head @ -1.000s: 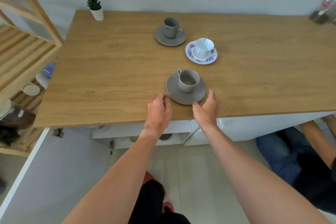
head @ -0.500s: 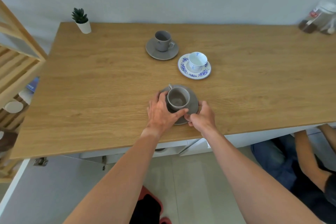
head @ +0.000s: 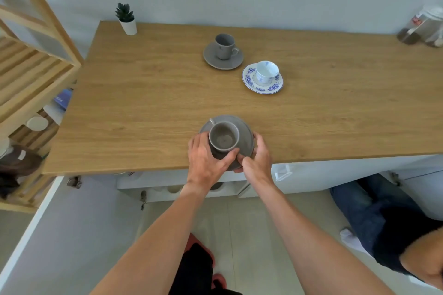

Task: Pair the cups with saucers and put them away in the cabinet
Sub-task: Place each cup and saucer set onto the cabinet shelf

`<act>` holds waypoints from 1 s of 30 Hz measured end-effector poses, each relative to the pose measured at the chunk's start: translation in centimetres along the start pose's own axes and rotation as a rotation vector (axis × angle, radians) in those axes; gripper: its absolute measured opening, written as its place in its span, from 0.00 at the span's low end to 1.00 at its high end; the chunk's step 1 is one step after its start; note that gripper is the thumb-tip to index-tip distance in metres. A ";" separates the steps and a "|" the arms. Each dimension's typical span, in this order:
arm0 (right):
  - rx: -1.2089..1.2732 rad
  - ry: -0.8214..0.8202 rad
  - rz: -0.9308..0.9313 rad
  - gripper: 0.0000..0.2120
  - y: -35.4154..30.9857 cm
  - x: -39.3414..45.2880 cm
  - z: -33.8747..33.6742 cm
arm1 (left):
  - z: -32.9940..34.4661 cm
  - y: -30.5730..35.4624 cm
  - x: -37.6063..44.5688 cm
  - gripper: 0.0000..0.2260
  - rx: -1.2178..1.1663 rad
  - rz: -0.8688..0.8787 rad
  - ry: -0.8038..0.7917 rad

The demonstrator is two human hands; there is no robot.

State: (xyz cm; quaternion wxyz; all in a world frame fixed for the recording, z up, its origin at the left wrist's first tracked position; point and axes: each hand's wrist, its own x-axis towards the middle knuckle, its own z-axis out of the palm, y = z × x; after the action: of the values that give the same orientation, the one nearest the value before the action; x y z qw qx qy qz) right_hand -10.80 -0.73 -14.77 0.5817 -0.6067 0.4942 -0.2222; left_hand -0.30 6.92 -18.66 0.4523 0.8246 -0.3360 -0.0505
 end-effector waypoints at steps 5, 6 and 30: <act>0.083 -0.064 0.007 0.33 2.2 -5.2 1.4 | -2.8 -1.6 -5.5 0.32 0.023 -0.005 0.107; 0.079 -0.078 0.003 0.34 3.0 -6.0 1.8 | -3.4 -2.1 -6.6 0.32 0.035 0.007 0.130; -0.215 -0.281 0.127 0.30 26.8 2.6 16.2 | 5.6 -27.5 -13.0 0.34 0.003 -0.470 0.019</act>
State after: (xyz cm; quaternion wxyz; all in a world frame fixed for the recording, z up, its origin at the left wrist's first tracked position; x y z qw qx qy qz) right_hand -5.21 9.37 -43.95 0.5899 -0.6578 0.4662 -0.0440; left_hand 1.53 20.81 -46.29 0.4299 0.8813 -0.1304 -0.1463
